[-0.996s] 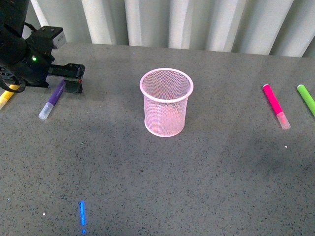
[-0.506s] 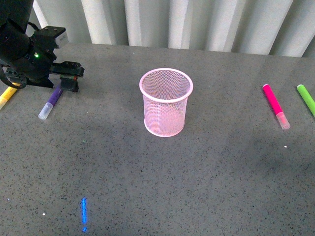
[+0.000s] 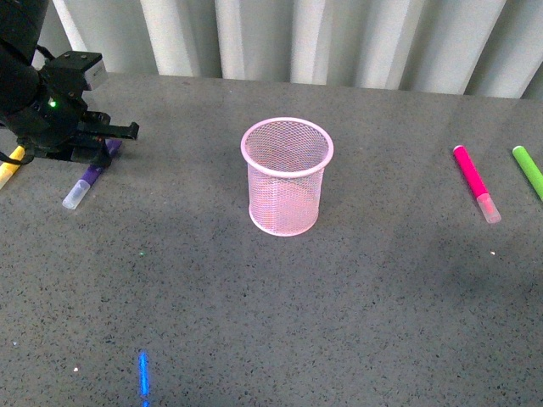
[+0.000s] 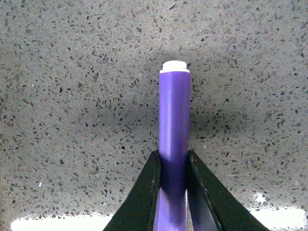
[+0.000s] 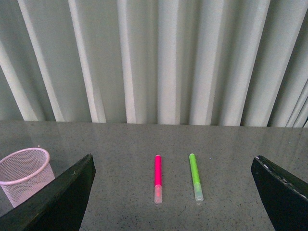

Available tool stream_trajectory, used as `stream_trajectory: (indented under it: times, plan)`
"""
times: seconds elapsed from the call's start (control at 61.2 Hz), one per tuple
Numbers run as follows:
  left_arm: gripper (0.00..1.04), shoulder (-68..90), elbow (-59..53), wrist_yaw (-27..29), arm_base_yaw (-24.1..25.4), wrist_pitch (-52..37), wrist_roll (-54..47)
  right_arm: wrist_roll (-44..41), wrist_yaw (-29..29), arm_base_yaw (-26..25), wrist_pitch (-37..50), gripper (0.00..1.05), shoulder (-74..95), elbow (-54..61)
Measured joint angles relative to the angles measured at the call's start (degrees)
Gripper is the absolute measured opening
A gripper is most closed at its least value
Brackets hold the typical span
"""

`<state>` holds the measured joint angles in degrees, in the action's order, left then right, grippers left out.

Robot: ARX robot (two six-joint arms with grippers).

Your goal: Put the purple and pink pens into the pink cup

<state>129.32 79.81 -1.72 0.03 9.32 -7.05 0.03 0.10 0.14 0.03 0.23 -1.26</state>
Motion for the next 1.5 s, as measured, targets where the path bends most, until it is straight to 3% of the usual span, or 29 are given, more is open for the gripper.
stream_trajectory:
  times: [0.229, 0.522, 0.669, 0.816, 0.931, 1.045, 1.502]
  plan:
    - [0.13, -9.5, -11.3, -2.1, -3.2, -13.9, 6.9, 0.0, 0.0, 0.0, 0.0, 0.98, 0.0, 0.0]
    - [0.13, -24.7, -27.9, -1.2, -8.6, -44.1, 20.9, 0.0, 0.0, 0.0, 0.0, 0.98, 0.0, 0.0]
    - [0.13, -28.3, -35.8, 2.5, -15.6, -59.5, 27.8, 0.0, 0.0, 0.0, 0.0, 0.98, 0.0, 0.0]
    - [0.12, -26.3, -39.2, 9.2, -26.3, -71.7, 29.1, 0.0, 0.0, 0.0, 0.0, 0.98, 0.0, 0.0]
    - [0.12, -22.9, -38.8, 14.5, -32.3, -77.3, 27.9, 0.0, 0.0, 0.0, 0.0, 0.98, 0.0, 0.0]
    - [0.12, -18.4, -36.7, 18.3, -35.0, -80.7, 26.4, 0.0, 0.0, 0.0, 0.0, 0.98, 0.0, 0.0]
    - [0.12, -9.5, -31.7, 19.9, -31.6, -83.0, 23.9, 0.0, 0.0, 0.0, 0.0, 0.98, 0.0, 0.0]
